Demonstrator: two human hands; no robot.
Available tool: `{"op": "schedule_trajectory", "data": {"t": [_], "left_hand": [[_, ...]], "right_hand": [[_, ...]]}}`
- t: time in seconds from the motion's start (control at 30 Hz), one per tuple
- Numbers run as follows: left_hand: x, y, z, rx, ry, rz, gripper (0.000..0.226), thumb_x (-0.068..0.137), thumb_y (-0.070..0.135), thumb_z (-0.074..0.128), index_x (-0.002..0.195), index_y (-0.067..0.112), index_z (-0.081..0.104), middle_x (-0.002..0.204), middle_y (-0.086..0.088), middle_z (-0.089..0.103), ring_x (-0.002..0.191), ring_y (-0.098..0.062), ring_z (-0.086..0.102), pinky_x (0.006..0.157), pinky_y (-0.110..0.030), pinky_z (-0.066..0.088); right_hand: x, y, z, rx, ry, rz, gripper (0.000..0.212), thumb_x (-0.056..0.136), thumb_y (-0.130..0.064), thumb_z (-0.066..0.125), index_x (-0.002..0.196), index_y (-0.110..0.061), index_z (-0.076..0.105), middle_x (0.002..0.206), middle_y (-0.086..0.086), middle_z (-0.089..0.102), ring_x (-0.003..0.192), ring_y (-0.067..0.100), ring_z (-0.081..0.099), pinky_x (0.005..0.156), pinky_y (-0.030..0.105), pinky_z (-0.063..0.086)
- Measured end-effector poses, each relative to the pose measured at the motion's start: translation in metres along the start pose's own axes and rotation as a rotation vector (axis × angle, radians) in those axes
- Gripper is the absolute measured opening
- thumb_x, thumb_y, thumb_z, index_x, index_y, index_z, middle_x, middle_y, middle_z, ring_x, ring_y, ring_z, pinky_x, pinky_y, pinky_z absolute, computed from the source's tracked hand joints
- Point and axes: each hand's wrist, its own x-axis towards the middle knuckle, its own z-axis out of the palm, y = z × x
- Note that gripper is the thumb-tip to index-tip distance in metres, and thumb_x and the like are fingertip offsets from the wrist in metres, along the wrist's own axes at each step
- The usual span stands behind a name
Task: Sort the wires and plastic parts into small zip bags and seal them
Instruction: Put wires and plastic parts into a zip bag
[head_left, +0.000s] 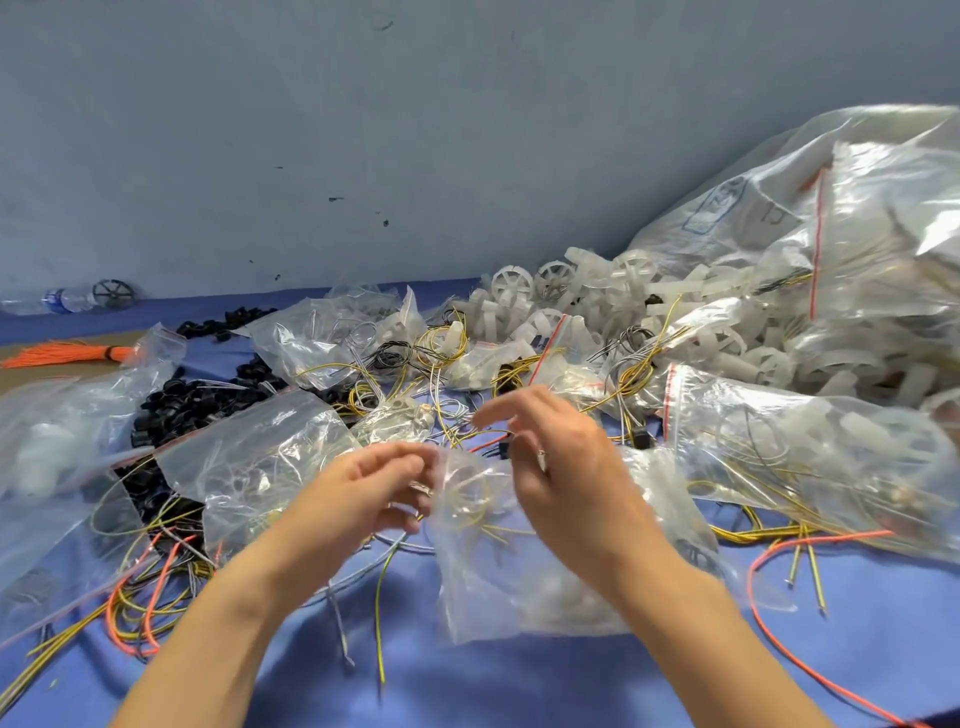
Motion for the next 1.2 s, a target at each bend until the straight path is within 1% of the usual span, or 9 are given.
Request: {"op": "schedule_trajectory", "data": {"t": [0.03, 0.23, 0.4, 0.57, 0.67, 0.77, 0.9, 1.03, 1.2], "left_hand": [[0.007, 0.001, -0.001, -0.018, 0.084, 0.055, 0.024, 0.098, 0.004, 0.047, 0.1, 0.011, 0.07, 0.084, -0.005, 0.069, 0.069, -0.012, 0.062, 0.062, -0.021, 0.052], [0.059, 0.005, 0.044, 0.688, 0.344, 0.354, 0.025, 0.097, 0.015, 0.051, 0.114, 0.023, 0.067, 0.115, 0.003, 0.055, 0.11, -0.012, 0.05, 0.096, -0.025, 0.038], [0.091, 0.02, 0.069, 1.07, 0.072, 0.312, 0.028, 0.097, 0.027, 0.047, 0.12, 0.029, 0.063, 0.121, -0.001, 0.059, 0.112, -0.022, 0.057, 0.095, -0.031, 0.044], [0.109, -0.004, 0.09, 1.337, 0.058, 0.133, 0.035, 0.097, 0.038, 0.048, 0.131, 0.029, 0.05, 0.127, -0.01, 0.05, 0.119, -0.033, 0.047, 0.1, -0.043, 0.042], [0.116, -0.005, 0.091, 1.353, 0.103, 0.161, 0.029, 0.095, 0.038, 0.054, 0.122, 0.03, 0.055, 0.122, -0.007, 0.053, 0.117, -0.031, 0.047, 0.098, -0.041, 0.041], [0.114, -0.004, 0.09, 1.32, 0.102, 0.189, 0.027, 0.094, 0.034, 0.056, 0.12, 0.029, 0.057, 0.12, -0.004, 0.058, 0.116, -0.029, 0.048, 0.098, -0.042, 0.041], [0.102, 0.005, 0.079, 0.904, 0.118, 0.17, 0.025, 0.09, 0.024, 0.053, 0.115, 0.029, 0.055, 0.11, -0.007, 0.059, 0.103, -0.026, 0.055, 0.09, -0.038, 0.046], [0.083, 0.02, 0.046, 0.713, 0.325, 0.242, 0.031, 0.091, 0.021, 0.052, 0.118, 0.034, 0.057, 0.093, -0.002, 0.056, 0.075, -0.012, 0.052, 0.073, -0.029, 0.04], [0.041, 0.021, -0.002, 0.659, 0.608, 0.124, 0.036, 0.092, 0.024, 0.055, 0.127, 0.017, 0.052, 0.095, -0.003, 0.061, 0.087, -0.023, 0.057, 0.076, -0.03, 0.04]], "right_hand": [[0.004, 0.005, -0.009, 0.046, 0.079, 0.066, 0.036, 0.083, -0.002, 0.044, 0.102, -0.023, 0.067, 0.105, -0.007, 0.066, 0.096, 0.012, 0.062, 0.085, 0.037, 0.048], [0.018, 0.032, -0.044, 0.343, 0.313, 0.376, 0.036, 0.085, -0.006, 0.043, 0.092, -0.03, 0.068, 0.091, -0.013, 0.071, 0.086, 0.007, 0.066, 0.085, 0.04, 0.055], [0.019, 0.057, -0.063, 0.344, 0.329, 0.446, 0.036, 0.089, -0.001, 0.041, 0.095, -0.025, 0.067, 0.091, -0.003, 0.071, 0.086, 0.019, 0.066, 0.085, 0.044, 0.054], [0.024, 0.075, -0.074, 0.377, 0.254, 0.537, 0.032, 0.093, -0.004, 0.042, 0.094, -0.025, 0.065, 0.089, 0.0, 0.07, 0.071, 0.011, 0.059, 0.069, 0.022, 0.05], [0.027, 0.08, -0.076, 0.353, 0.238, 0.543, 0.03, 0.093, -0.008, 0.043, 0.094, -0.028, 0.066, 0.088, -0.004, 0.07, 0.071, 0.01, 0.06, 0.063, 0.016, 0.047], [0.03, 0.078, -0.075, 0.333, 0.231, 0.53, 0.03, 0.093, -0.009, 0.043, 0.093, -0.03, 0.065, 0.089, -0.005, 0.07, 0.075, 0.011, 0.062, 0.068, 0.023, 0.05], [0.034, 0.066, -0.065, 0.315, 0.189, 0.478, 0.031, 0.093, -0.011, 0.042, 0.091, -0.031, 0.065, 0.087, -0.008, 0.069, 0.069, 0.01, 0.059, 0.07, 0.032, 0.053], [0.036, 0.052, -0.052, 0.287, 0.133, 0.437, 0.031, 0.094, -0.012, 0.042, 0.092, -0.03, 0.066, 0.083, -0.008, 0.069, 0.068, 0.002, 0.062, 0.069, 0.029, 0.051], [0.04, 0.032, -0.025, 0.052, -0.067, 0.332, 0.027, 0.095, -0.018, 0.045, 0.106, -0.028, 0.068, 0.099, -0.001, 0.071, 0.088, 0.015, 0.062, 0.073, 0.028, 0.043]]}}
